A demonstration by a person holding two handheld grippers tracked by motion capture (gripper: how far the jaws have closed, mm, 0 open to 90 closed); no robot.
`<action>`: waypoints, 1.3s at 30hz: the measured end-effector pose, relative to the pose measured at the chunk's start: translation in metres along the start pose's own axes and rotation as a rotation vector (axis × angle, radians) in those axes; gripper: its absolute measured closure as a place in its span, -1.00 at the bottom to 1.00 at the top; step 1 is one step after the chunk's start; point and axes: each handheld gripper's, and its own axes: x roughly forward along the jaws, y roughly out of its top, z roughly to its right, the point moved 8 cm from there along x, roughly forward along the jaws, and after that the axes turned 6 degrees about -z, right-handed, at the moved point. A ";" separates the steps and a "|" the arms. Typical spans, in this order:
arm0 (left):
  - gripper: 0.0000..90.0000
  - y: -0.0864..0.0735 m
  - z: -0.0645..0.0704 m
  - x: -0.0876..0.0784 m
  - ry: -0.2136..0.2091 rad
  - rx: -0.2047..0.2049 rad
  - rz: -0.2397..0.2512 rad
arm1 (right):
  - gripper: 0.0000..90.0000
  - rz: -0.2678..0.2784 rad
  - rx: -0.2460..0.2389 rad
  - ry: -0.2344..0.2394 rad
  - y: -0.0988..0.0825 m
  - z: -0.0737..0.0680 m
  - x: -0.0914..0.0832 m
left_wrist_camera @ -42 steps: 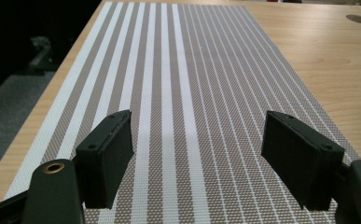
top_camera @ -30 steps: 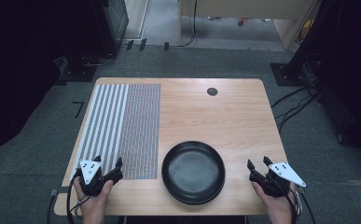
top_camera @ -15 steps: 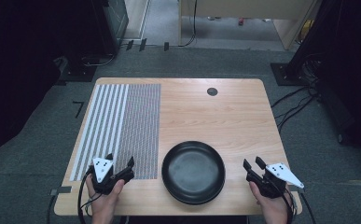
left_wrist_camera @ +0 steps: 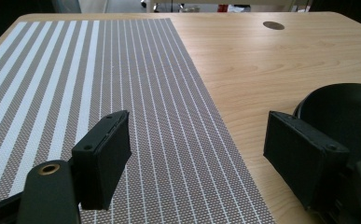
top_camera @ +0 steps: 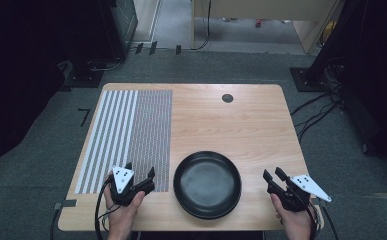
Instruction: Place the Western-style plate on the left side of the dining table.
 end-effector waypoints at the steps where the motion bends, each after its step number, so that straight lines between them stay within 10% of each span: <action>1: -0.49 0.000 0.001 0.000 -0.002 0.000 0.001 | 0.15 -0.002 -0.002 0.005 0.000 -0.001 0.001; 39: -0.40 -0.007 0.061 0.020 -0.135 0.062 -0.035 | 0.58 -0.133 0.064 0.175 -0.008 -0.049 0.039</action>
